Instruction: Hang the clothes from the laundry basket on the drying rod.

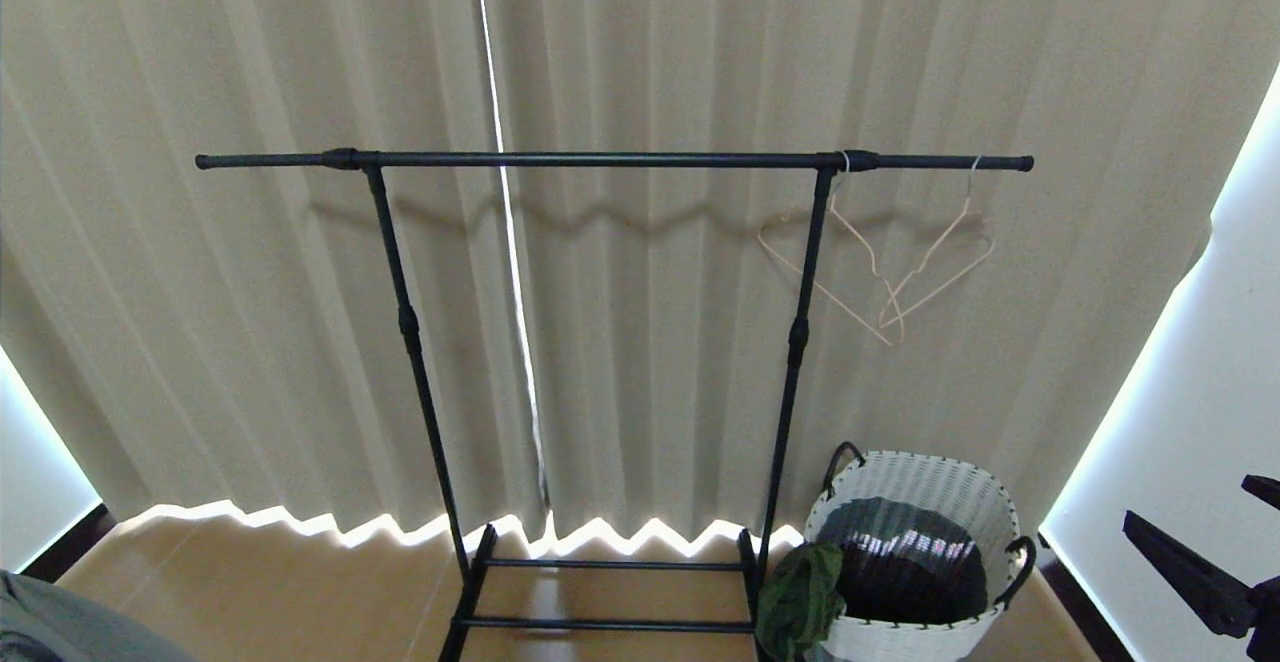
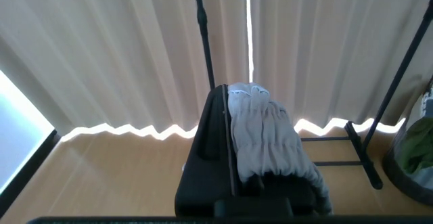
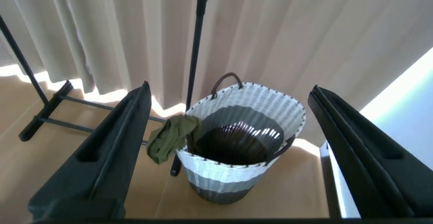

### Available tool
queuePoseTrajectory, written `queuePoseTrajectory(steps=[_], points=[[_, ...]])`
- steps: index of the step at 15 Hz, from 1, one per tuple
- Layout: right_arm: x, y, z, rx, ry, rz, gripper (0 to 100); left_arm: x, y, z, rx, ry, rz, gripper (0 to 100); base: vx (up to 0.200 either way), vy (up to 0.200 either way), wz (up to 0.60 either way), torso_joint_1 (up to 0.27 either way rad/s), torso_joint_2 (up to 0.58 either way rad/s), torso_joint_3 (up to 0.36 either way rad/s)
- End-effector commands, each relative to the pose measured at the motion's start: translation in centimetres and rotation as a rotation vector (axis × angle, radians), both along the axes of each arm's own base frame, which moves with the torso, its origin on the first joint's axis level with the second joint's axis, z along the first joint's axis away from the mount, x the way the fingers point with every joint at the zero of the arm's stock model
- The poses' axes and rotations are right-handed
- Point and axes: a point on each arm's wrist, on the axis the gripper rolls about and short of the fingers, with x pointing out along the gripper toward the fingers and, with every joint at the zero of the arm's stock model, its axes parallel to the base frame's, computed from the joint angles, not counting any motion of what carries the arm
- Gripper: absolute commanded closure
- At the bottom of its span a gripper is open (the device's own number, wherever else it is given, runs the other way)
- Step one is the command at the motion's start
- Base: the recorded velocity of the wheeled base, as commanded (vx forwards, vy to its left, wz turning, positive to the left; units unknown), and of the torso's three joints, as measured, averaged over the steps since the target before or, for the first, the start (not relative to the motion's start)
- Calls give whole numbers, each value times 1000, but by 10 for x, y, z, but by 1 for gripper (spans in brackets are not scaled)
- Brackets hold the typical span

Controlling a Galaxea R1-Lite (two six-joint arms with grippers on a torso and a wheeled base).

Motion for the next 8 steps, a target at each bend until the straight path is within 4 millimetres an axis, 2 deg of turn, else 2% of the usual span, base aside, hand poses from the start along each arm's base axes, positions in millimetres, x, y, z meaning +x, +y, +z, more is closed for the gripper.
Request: queuePoseTrajectory(steps=[1, 4, 8], points=[[-1, 0, -1, 0, 2, 1, 0, 0, 0, 0, -1, 3, 0, 100, 0, 0, 0, 217, -476, -246], [-1, 0, -2, -1, 7, 1, 0, 0, 0, 0, 1, 3, 0, 100, 0, 0, 0, 79, -165, -85], [-1, 0, -1, -2, 0, 1, 0, 0, 0, -1, 1, 4, 0, 100, 0, 0, 0, 0, 0, 0]])
